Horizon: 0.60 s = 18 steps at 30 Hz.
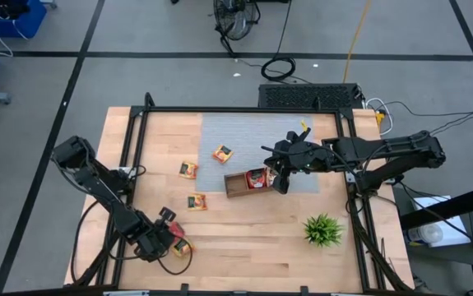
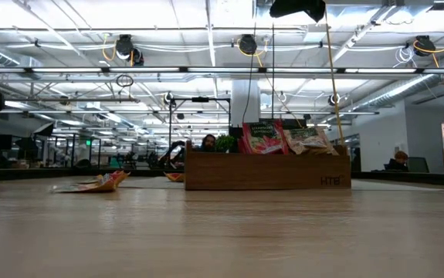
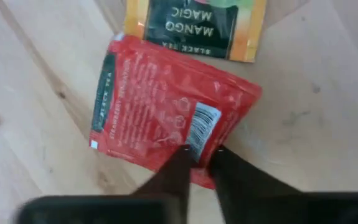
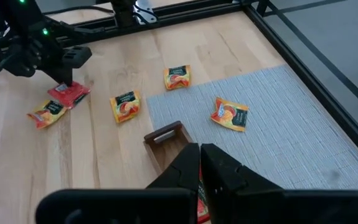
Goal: Pick & Place Tea
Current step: Put the red tea bag into the middle section of the wooden organizer
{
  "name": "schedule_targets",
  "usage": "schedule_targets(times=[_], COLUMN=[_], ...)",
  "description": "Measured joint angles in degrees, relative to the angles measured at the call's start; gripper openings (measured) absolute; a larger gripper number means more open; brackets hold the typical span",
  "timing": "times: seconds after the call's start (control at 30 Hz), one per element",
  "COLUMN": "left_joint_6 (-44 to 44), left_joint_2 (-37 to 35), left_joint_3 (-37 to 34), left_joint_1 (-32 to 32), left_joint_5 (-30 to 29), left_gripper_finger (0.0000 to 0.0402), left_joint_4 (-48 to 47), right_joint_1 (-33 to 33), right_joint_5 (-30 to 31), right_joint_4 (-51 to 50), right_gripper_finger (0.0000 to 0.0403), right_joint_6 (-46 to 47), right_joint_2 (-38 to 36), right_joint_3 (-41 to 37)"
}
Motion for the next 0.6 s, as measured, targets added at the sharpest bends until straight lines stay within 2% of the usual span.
schedule_targets(times=[0.03,0.1,0.27,0.33,0.4,0.6], left_joint_6=[-0.19,-1.01,-5.98,-7.91,-9.50,-13.51], left_joint_2=[-0.20,-1.11,-4.14,-6.36,-9.15,-19.76], left_joint_3=[0.04,0.10,-0.19,-0.20,-0.13,0.25], left_joint_1=[0.00,0.12,1.13,2.15,3.36,8.77], left_joint_5=[-0.24,-0.98,-2.56,-2.95,-3.38,-4.14], left_gripper_finger=[0.0037,0.0015,0.0007,0.0006,0.0005,0.0005], left_joint_4=[-0.06,0.07,-0.75,-0.99,-0.25,1.39], right_joint_1=[0.00,0.00,0.00,0.00,0.00,-0.05], right_joint_5=[0.00,0.00,-0.12,-1.92,-4.16,-4.41], right_joint_4=[-0.01,0.09,1.28,2.39,4.28,7.67], right_gripper_finger=[0.0009,0.0009,0.0009,0.0009,0.0013,0.0044], right_joint_6=[0.02,0.13,0.15,0.07,-0.31,-1.91], right_joint_2=[0.00,0.00,0.00,0.00,0.00,0.00], right_joint_3=[0.00,0.00,0.00,0.00,0.00,0.00])
